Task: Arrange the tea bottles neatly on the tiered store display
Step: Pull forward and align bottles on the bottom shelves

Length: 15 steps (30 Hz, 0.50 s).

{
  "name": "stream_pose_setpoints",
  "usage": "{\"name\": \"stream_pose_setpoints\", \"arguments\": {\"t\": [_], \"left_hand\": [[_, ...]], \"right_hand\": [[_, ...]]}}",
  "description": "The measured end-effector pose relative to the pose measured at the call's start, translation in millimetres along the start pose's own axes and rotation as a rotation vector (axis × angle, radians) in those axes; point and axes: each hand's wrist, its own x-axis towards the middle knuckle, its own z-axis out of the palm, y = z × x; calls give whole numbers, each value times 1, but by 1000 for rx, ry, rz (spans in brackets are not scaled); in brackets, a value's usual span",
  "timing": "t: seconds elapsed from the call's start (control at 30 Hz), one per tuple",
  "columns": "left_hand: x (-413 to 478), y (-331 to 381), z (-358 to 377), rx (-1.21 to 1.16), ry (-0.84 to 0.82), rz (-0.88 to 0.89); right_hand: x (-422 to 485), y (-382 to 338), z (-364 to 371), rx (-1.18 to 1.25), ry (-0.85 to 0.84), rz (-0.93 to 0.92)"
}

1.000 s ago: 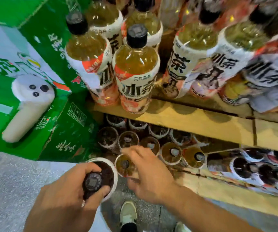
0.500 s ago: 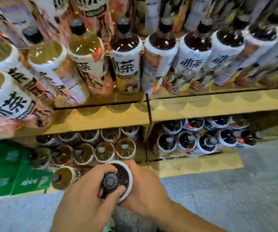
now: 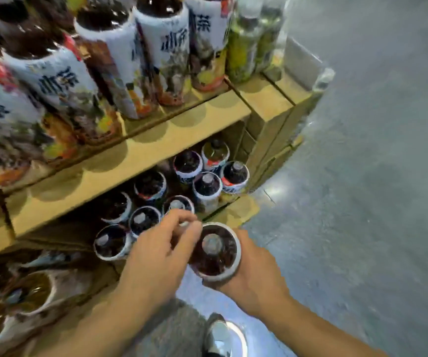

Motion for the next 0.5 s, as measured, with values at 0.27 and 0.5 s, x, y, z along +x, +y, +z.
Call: {"name": "stream_pose_setpoints", "arguments": {"t": [0.27, 0.5], "left_hand": [[161, 1, 62, 249, -59, -317], [236, 3, 105, -36, -124, -516]], "right_hand": [[40, 58, -34, 100, 91, 20], [75, 77, -41, 147, 111, 15]]}}
